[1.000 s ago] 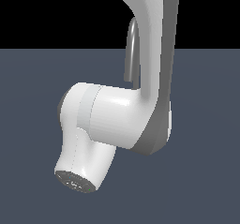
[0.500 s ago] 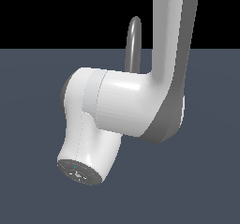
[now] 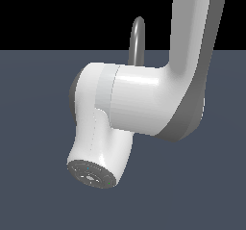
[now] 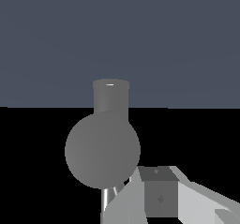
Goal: Turn on the faucet by rotating a designated handle.
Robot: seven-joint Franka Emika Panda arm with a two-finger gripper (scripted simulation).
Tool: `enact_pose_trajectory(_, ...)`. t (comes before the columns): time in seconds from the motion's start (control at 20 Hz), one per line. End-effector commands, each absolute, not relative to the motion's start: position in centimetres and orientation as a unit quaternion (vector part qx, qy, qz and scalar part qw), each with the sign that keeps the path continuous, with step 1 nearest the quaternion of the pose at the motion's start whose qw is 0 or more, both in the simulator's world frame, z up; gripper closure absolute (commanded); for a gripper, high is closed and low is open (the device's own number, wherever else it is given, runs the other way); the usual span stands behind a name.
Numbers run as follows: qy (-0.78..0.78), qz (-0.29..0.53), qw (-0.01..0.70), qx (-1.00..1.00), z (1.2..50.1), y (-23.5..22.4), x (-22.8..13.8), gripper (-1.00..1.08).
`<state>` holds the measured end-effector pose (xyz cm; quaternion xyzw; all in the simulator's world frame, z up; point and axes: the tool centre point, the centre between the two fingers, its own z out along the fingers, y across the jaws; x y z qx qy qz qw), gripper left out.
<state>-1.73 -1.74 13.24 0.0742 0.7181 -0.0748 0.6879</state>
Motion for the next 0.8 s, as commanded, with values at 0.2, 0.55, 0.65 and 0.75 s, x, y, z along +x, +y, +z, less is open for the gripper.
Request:
enact_pose_trajectory(0.2,0.704,-0.082,0.701,0.079,16.2,-4.6,-2.2,1.08)
enact_pose_trajectory(0.55,0.709,-0.075,0.697,0.08,15.0,-4.7,-2.5,1.08)
enact_pose_trajectory(0.65,0.708,-0.076,0.698,0.079,14.9,-5.6,-2.6,1.08)
enact_pose_trajectory(0.75,0.706,-0.078,0.699,0.079,14.8,-6.5,-2.8,1.08)
